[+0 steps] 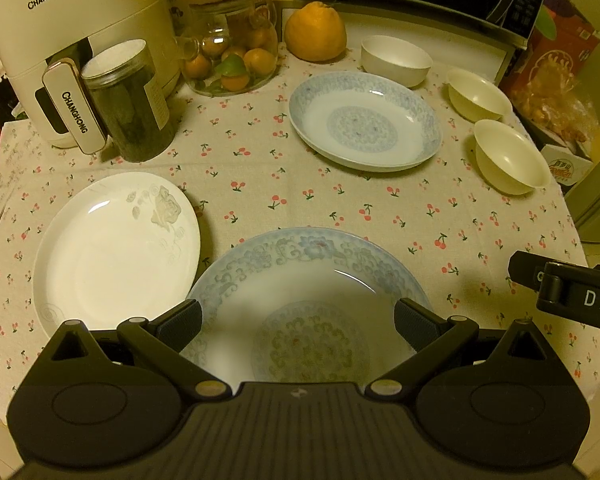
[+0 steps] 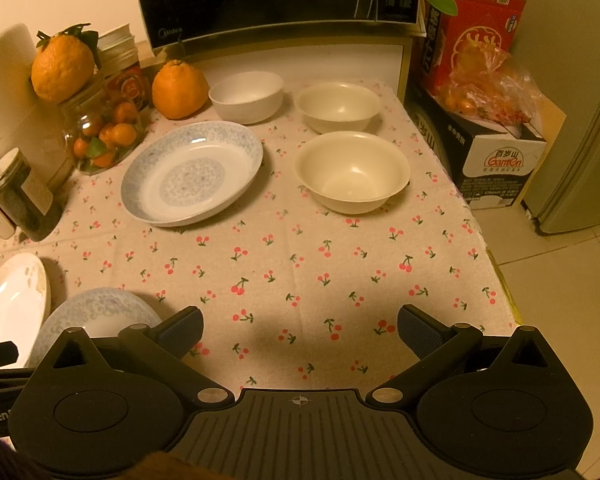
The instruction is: Organize plates and bowls
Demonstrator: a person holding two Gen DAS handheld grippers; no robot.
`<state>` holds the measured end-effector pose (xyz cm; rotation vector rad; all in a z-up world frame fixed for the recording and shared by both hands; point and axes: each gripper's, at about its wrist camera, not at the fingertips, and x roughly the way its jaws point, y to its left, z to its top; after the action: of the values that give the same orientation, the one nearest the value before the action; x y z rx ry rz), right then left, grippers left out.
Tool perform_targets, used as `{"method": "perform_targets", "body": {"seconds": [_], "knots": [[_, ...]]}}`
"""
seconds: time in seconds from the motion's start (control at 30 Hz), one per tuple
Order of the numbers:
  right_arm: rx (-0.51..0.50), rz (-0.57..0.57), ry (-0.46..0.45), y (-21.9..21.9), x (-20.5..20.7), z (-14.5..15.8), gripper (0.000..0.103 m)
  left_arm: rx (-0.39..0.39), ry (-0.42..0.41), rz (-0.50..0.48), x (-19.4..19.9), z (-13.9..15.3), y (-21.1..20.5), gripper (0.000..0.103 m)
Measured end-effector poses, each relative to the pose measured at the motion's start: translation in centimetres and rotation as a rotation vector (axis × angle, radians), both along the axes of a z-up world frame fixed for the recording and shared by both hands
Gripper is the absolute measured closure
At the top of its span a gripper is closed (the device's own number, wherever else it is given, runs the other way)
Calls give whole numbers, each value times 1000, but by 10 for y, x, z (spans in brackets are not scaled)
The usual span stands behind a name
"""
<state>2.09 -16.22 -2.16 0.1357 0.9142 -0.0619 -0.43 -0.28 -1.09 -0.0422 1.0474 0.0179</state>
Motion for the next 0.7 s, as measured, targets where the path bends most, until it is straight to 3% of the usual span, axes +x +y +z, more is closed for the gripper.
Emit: {"method": "perform_targets", "body": {"seconds": [0.37,0.7], "knots": [[10,7,3,1,3,-1,0,-32,20,-3,6,1,4,0],[11,14,-23,2,10,8,0,-36,-10,-7,16,8,13,0]]}}
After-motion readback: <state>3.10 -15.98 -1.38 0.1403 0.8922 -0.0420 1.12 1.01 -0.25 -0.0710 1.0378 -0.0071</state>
